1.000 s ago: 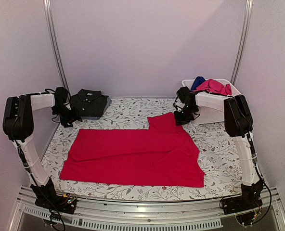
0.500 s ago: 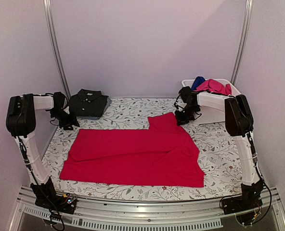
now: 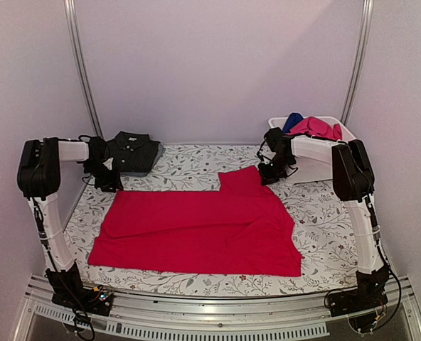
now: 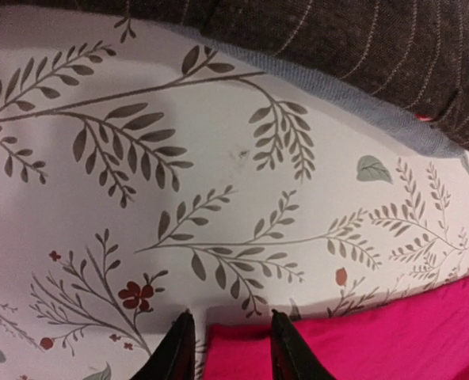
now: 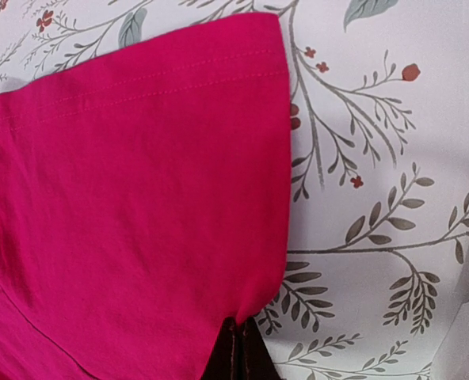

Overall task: Fold and stack the mixed laundry pile
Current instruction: Pick up the 1/3-folded T-shirt from the center of the board.

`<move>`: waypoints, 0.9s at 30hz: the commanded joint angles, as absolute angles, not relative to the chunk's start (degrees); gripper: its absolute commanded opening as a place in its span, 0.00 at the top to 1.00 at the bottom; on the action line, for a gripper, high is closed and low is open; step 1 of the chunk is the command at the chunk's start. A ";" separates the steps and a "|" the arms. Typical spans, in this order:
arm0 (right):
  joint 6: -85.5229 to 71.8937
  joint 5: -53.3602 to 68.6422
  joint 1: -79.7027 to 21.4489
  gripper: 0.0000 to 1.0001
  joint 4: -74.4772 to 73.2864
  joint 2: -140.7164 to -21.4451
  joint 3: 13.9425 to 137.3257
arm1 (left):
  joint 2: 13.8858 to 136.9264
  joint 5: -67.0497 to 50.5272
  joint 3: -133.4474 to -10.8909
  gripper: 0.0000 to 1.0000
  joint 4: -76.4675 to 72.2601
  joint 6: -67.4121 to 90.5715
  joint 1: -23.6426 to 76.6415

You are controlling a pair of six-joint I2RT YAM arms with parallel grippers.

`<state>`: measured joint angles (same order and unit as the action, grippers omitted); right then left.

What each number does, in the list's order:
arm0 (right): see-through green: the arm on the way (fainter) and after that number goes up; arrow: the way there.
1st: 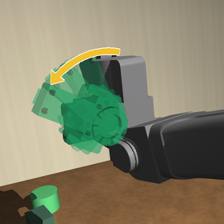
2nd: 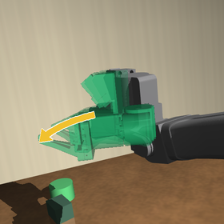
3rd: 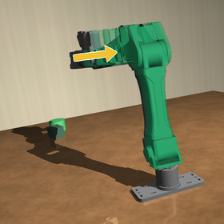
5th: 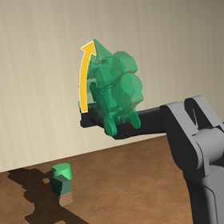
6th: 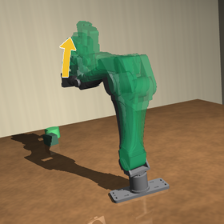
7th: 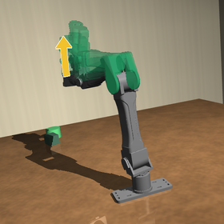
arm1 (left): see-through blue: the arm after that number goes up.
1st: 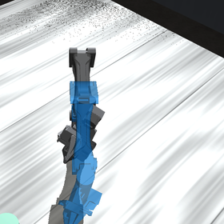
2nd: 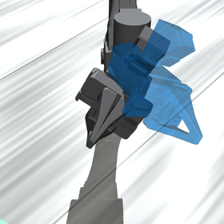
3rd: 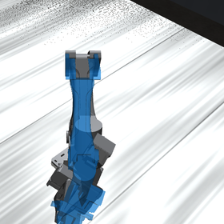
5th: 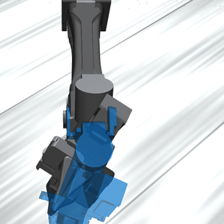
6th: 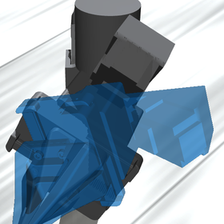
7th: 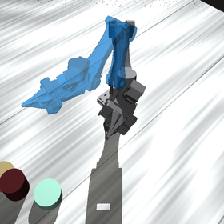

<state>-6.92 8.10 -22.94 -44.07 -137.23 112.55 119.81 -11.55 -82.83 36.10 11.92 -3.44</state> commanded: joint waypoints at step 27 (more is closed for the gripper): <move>-8.54 7.76 -22.59 1.00 -43.86 -138.99 118.74 | 122.61 -9.78 -84.31 1.00 36.94 10.87 -1.40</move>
